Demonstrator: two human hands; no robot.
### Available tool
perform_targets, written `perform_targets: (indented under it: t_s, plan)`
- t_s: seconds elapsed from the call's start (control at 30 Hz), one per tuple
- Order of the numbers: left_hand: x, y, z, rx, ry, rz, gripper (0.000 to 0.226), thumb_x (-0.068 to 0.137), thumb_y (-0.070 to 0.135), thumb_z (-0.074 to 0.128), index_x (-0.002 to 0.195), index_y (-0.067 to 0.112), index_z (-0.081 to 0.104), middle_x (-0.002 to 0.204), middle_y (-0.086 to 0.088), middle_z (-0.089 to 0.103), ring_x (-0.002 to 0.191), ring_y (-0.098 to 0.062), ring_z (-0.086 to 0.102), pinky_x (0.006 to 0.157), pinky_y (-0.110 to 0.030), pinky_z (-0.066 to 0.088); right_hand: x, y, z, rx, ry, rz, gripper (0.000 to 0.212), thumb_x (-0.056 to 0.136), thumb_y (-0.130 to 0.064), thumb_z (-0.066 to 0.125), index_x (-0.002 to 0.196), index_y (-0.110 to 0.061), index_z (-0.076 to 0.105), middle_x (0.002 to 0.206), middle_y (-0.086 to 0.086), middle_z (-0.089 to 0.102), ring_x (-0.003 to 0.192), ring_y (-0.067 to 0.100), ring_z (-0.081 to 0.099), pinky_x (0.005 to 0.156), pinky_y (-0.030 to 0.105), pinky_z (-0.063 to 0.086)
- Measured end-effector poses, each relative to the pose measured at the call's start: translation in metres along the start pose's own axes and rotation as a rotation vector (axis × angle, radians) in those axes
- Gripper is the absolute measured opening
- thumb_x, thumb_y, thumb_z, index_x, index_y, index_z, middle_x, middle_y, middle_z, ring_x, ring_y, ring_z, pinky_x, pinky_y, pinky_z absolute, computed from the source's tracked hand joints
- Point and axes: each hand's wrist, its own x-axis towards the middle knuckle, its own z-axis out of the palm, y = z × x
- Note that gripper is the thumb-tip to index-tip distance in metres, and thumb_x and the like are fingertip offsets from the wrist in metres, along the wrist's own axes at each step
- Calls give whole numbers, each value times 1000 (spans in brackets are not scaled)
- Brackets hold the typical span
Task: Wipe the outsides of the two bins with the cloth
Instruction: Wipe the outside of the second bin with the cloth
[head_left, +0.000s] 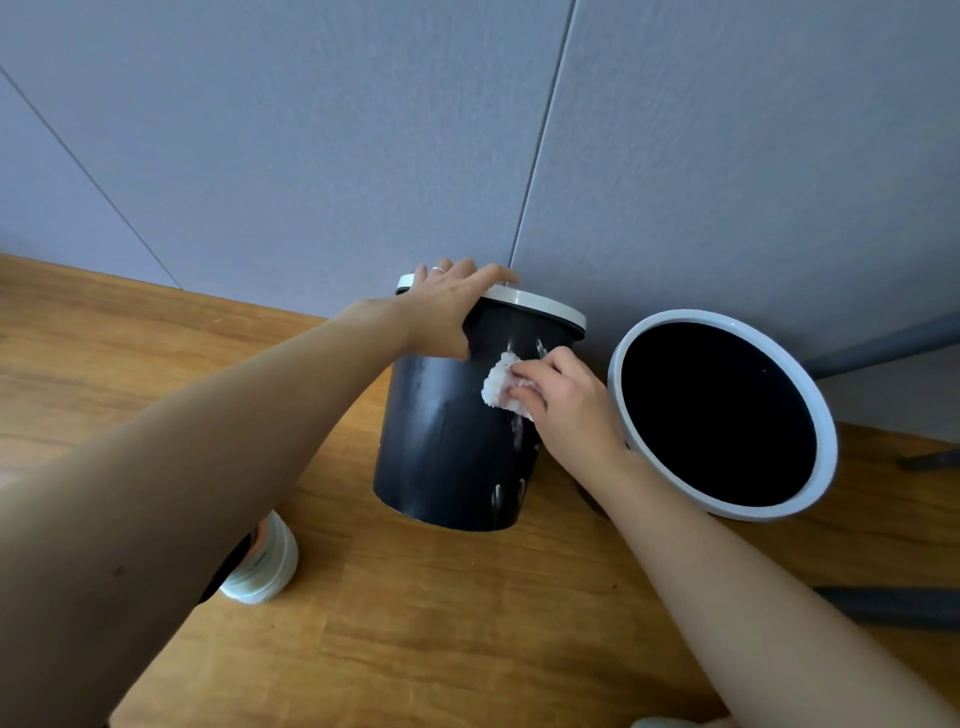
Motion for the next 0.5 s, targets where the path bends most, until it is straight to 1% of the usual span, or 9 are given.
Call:
perform_targets:
  t_s: [0.07,0.1,0.2,0.33,0.5]
  plan:
    - [0,5,1,46,-14,0,90,65,30,78,139,43,28,108,1,37,102,-24,34,94,-42,28,3,-1,-1,-5,3,-2,23,93,-16,64,114,-10,69,94,8,54,85,22,55,69,39,53]
    - [1,6,1,40,-14,-1,89,64,32,79,138,44,30,107,0,39,103,-24,35,95,-43,29,4,-1,-1,-3,10,0,23,93,-16,63,114,-10,69,94,8,54,85,23,55,69,39,53]
    - [0,2,-1,-28,-20,4,85,62,28,81,132,45,35,105,0,44,103,-24,37,97,-45,29,10,-2,-2,18,66,24,23,91,-14,64,113,-9,70,94,10,55,85,26,56,69,40,51]
    - [-5,-3,-3,-96,-28,-9,86,63,24,82,133,42,36,107,0,46,104,-24,37,100,-47,30,19,-4,-5,41,156,72,21,90,-13,66,110,-10,71,93,11,57,83,30,58,70,38,49]
    - [-3,1,-4,-48,-20,35,88,65,21,84,138,36,37,118,0,47,109,-27,37,100,-42,33,31,-1,-9,62,184,132,18,91,-17,66,107,-12,73,96,10,58,87,31,58,75,40,49]
